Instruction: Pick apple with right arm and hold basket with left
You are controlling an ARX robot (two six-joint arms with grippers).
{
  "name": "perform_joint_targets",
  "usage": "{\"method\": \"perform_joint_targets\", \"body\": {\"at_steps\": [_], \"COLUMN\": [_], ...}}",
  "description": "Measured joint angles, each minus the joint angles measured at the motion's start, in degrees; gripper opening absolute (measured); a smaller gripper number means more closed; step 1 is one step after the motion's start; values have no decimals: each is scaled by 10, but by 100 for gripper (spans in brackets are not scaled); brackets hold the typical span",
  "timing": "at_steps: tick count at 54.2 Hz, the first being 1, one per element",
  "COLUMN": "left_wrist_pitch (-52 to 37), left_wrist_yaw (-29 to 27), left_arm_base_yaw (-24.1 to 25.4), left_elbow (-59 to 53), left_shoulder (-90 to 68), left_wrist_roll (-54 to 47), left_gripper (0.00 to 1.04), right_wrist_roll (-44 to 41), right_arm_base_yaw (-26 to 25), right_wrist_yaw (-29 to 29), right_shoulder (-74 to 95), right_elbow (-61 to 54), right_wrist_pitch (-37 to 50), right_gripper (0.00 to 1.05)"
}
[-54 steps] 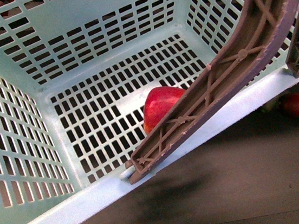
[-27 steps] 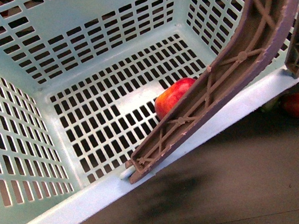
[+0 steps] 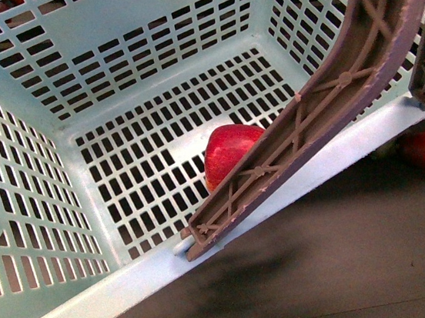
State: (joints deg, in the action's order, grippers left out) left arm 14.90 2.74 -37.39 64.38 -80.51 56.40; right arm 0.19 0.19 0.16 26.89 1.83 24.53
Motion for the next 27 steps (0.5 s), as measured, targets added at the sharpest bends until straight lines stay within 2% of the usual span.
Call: {"method": "perform_joint_targets", "body": {"at_steps": [4,27], "left_wrist_pitch": [0,0], "left_wrist_yaw": [0,0], "left_arm_base_yaw": [0,0], "left_elbow": [0,0], "left_shoulder": [0,0], "left_wrist_roll": [0,0], "left_gripper": [19,19], "right_wrist_roll": [0,0], "right_arm_base_yaw": [0,0], "right_wrist_yaw": [0,-1], "right_shoulder": [-14,-108], "right_elbow": [-8,-8], "right_wrist_pitch": [7,-84], "right_gripper": [2,2]}}
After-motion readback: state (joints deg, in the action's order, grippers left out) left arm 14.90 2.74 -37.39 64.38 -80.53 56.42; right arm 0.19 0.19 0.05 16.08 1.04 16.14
